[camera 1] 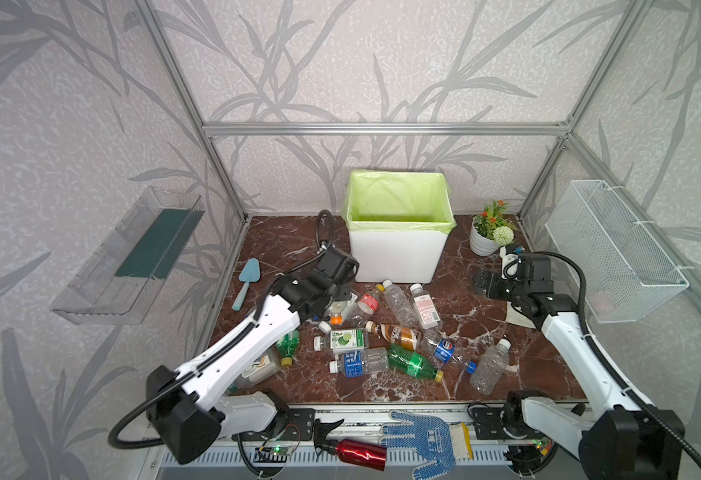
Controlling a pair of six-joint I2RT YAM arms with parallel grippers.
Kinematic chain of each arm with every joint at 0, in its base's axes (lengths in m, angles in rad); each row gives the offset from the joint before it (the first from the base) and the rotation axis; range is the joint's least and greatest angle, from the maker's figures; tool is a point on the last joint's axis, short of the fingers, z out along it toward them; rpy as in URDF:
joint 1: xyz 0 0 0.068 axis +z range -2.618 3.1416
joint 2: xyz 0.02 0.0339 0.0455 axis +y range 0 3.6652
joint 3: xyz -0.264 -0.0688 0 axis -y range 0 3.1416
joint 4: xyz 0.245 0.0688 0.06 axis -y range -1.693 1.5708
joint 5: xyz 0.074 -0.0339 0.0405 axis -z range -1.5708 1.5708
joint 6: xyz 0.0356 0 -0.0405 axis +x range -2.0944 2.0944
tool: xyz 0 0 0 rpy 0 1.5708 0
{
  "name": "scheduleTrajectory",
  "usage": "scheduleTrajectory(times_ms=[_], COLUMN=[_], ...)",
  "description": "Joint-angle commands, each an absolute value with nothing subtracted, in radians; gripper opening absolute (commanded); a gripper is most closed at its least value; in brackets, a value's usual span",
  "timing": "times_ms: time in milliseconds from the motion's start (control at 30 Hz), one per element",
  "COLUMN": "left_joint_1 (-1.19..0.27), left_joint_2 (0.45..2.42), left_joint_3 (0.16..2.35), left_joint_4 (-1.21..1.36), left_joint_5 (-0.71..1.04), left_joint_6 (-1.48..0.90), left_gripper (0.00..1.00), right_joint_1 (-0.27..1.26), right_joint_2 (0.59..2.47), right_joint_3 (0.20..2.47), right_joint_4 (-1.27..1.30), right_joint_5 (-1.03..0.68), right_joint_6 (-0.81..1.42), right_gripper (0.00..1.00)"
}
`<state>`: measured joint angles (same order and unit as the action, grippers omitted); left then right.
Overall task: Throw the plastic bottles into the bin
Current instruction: 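Lift the clear bottle with the left gripper over the bin and release it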
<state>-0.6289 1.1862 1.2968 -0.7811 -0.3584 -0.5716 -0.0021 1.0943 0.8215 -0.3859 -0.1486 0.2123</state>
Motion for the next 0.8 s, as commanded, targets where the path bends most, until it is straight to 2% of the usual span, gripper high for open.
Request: scheduleTrajectory(times_ms=[0, 100, 200, 300, 400, 433, 467, 500, 533, 600, 633, 700, 767], left_joint_1=[-0.582, -0.571, -0.571, -0.560, -0.553, -0.559, -0.567, -0.574, -0.580, -0.600, -0.612, -0.627, -0.630], left_joint_2=[1.090, 1.117, 1.230, 1.417, 1.705, 1.805, 1.895, 1.957, 2.014, 2.066, 2.056, 1.971, 1.807], left_joint_3=[1.462, 1.567, 1.669, 1.747, 2.038, 2.181, 2.326, 2.450, 2.585, 2.771, 2.800, 2.706, 2.405], left_joint_4=[-0.668, -0.507, -0.414, -0.355, -0.522, -0.600, -0.668, -0.718, -0.775, -0.854, -0.868, -0.822, -0.644], left_joint_5=[-0.521, -0.492, -0.424, -0.287, -0.094, -0.051, -0.043, -0.017, 0.021, 0.041, 0.016, 0.000, -0.005], left_joint_6=[-0.370, -0.236, -0.180, -0.211, -0.270, -0.274, -0.284, -0.265, -0.255, -0.215, -0.190, -0.143, -0.129], left_gripper=[0.46, 0.47, 0.48, 0.52, 0.52, 0.57, 0.74, 0.95, 0.99, 0.99, 0.99, 0.99, 0.99], right_joint_1=[-0.006, -0.008, -0.008, -0.008, -0.008, -0.008, -0.008, -0.008, -0.008, -0.008, -0.008, -0.008, -0.008], right_joint_2=[1.049, 1.000, 0.962, 0.948, 0.956, 0.961, 0.964, 0.963, 0.959, 0.942, 0.931, 0.912, 0.911], right_joint_3=[0.819, 0.793, 0.784, 0.777, 0.775, 0.781, 0.790, 0.797, 0.805, 0.811, 0.809, 0.797, 0.786], right_joint_4=[-0.350, -0.309, -0.308, -0.318, -0.307, -0.309, -0.316, -0.327, -0.343, -0.373, -0.379, -0.373, -0.367], right_joint_5=[-0.115, -0.109, -0.114, -0.126, -0.184, -0.206, -0.225, -0.232, -0.228, -0.200, -0.182, -0.158, -0.163], right_joint_6=[0.206, 0.220, 0.225, 0.245, 0.282, 0.289, 0.290, 0.287, 0.279, 0.261, 0.255, 0.254, 0.260], right_gripper=[0.99, 0.99, 0.99, 0.99, 0.99, 0.99, 0.99, 0.99, 0.99, 0.99, 0.99, 0.99, 0.99])
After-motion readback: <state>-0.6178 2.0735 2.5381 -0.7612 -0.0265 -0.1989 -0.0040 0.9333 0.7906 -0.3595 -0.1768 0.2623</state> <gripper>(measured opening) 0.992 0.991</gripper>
